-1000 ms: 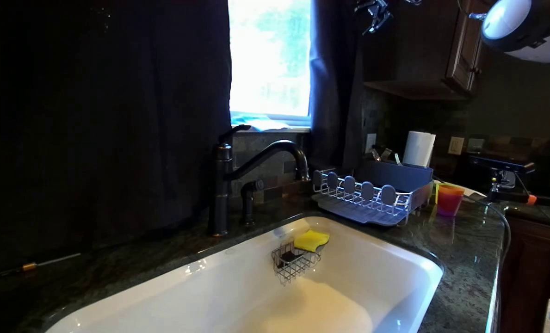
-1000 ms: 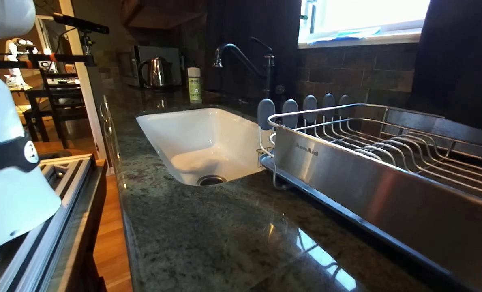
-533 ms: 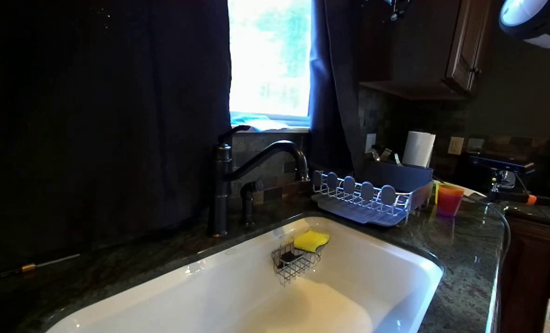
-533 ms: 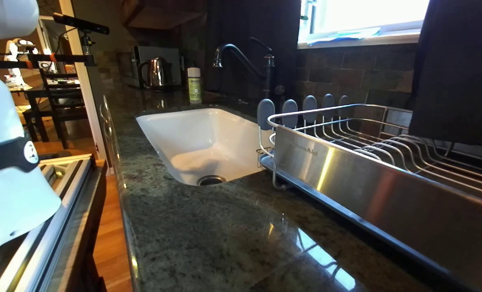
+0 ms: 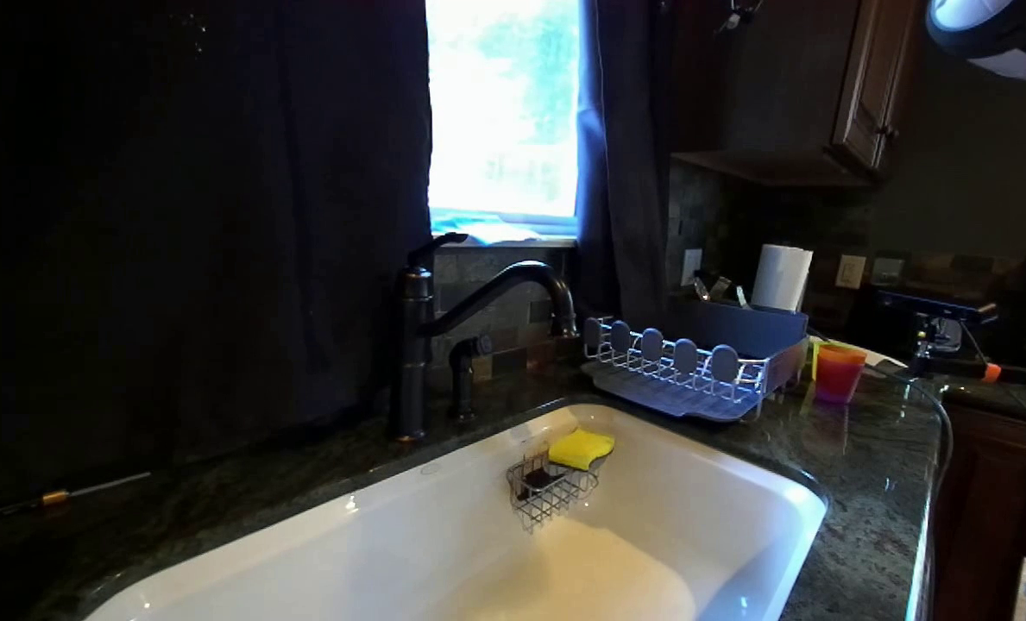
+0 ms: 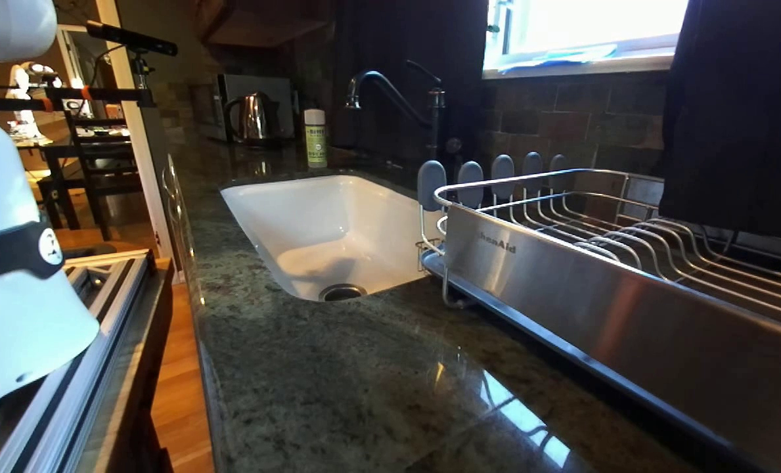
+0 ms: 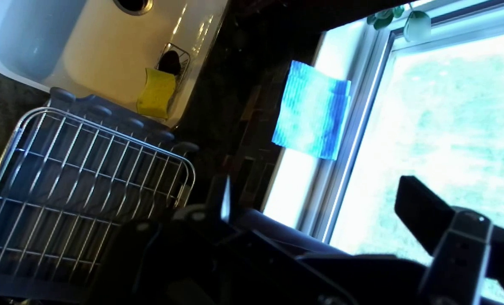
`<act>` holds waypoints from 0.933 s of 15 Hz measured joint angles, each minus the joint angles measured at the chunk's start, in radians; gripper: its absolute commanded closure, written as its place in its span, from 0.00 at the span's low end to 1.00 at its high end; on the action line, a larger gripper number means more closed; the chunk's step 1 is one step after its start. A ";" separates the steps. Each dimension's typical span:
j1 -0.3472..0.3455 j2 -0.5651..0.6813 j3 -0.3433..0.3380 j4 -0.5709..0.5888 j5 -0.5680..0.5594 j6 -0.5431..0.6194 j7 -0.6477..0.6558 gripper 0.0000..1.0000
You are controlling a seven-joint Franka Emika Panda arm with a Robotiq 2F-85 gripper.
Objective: Draw the right curtain to the right.
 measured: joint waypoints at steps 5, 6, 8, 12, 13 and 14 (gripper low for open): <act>0.002 0.000 -0.022 0.000 -0.010 0.000 -0.013 0.00; 0.013 -0.002 -0.037 0.002 -0.038 0.000 -0.028 0.00; 0.060 -0.014 -0.069 0.003 -0.134 0.000 -0.069 0.00; 0.207 -0.045 -0.129 0.003 -0.342 -0.040 -0.110 0.00; 0.244 -0.049 -0.142 0.003 -0.395 -0.054 -0.130 0.00; 0.281 -0.050 -0.153 0.003 -0.446 -0.066 -0.155 0.00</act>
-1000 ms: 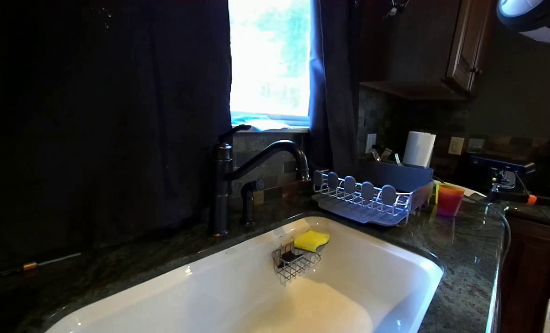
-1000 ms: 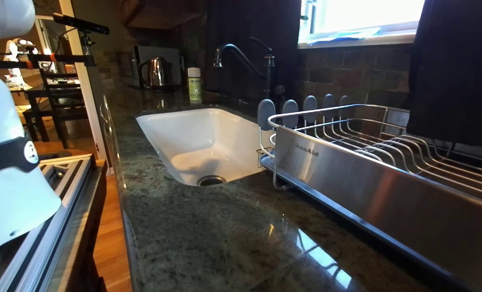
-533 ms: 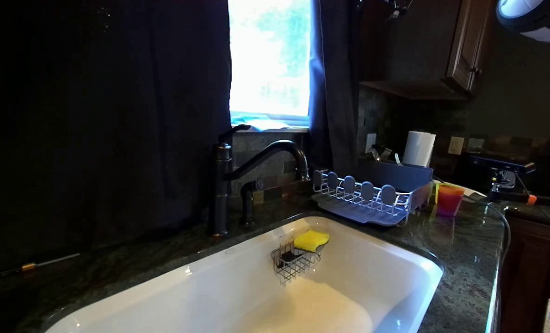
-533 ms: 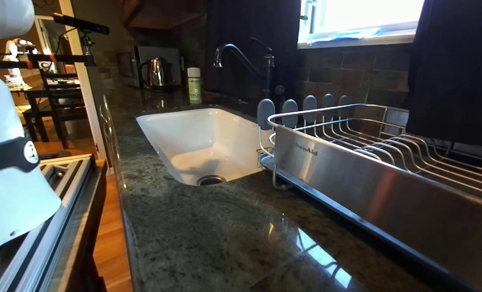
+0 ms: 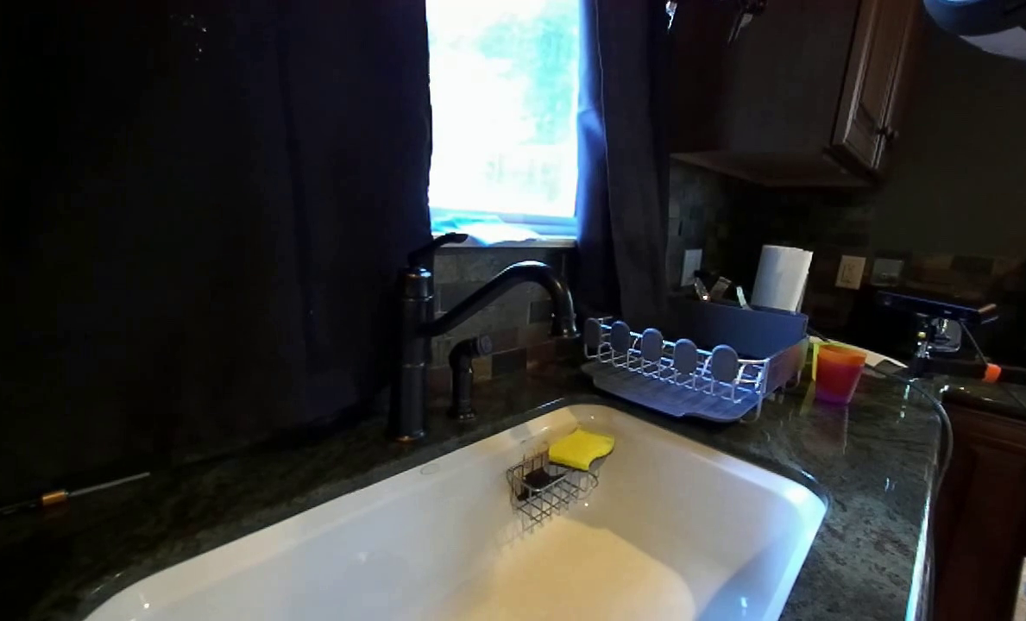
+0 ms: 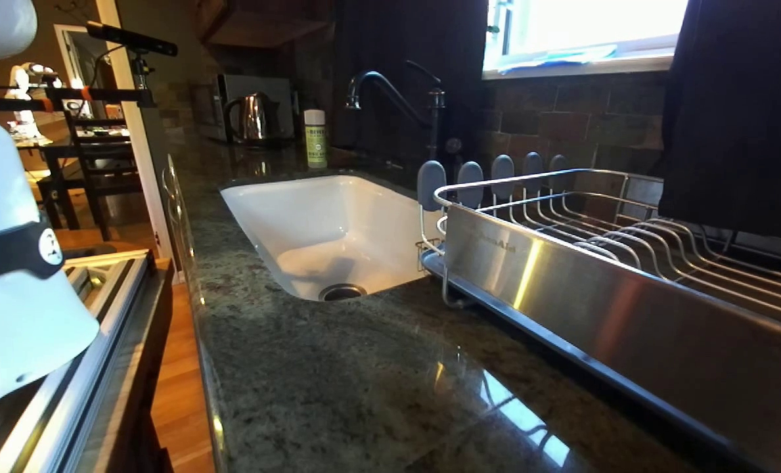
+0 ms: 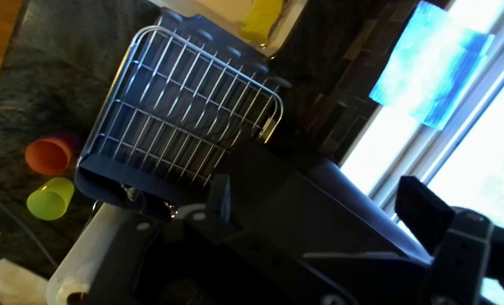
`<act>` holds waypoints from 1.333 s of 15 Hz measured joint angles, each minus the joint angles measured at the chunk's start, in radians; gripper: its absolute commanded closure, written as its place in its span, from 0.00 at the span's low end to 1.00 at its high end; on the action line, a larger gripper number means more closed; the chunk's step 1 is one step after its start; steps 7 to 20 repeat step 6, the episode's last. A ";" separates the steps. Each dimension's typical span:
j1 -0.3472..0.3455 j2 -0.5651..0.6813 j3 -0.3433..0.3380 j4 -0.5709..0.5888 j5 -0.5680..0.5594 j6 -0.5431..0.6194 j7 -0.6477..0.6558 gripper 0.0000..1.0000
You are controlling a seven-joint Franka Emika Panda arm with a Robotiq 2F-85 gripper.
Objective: Draw the right curtain to the right.
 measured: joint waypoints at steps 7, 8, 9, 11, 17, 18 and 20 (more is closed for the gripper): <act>0.124 0.012 -0.025 0.000 -0.135 -0.011 -0.095 0.00; 0.124 0.012 -0.025 0.000 -0.135 -0.011 -0.095 0.00; 0.124 0.012 -0.025 0.000 -0.135 -0.011 -0.095 0.00; 0.124 0.012 -0.025 0.000 -0.135 -0.011 -0.095 0.00; 0.124 0.012 -0.025 0.000 -0.135 -0.011 -0.095 0.00; 0.124 0.012 -0.025 0.000 -0.135 -0.011 -0.095 0.00; 0.124 0.012 -0.025 0.000 -0.135 -0.011 -0.095 0.00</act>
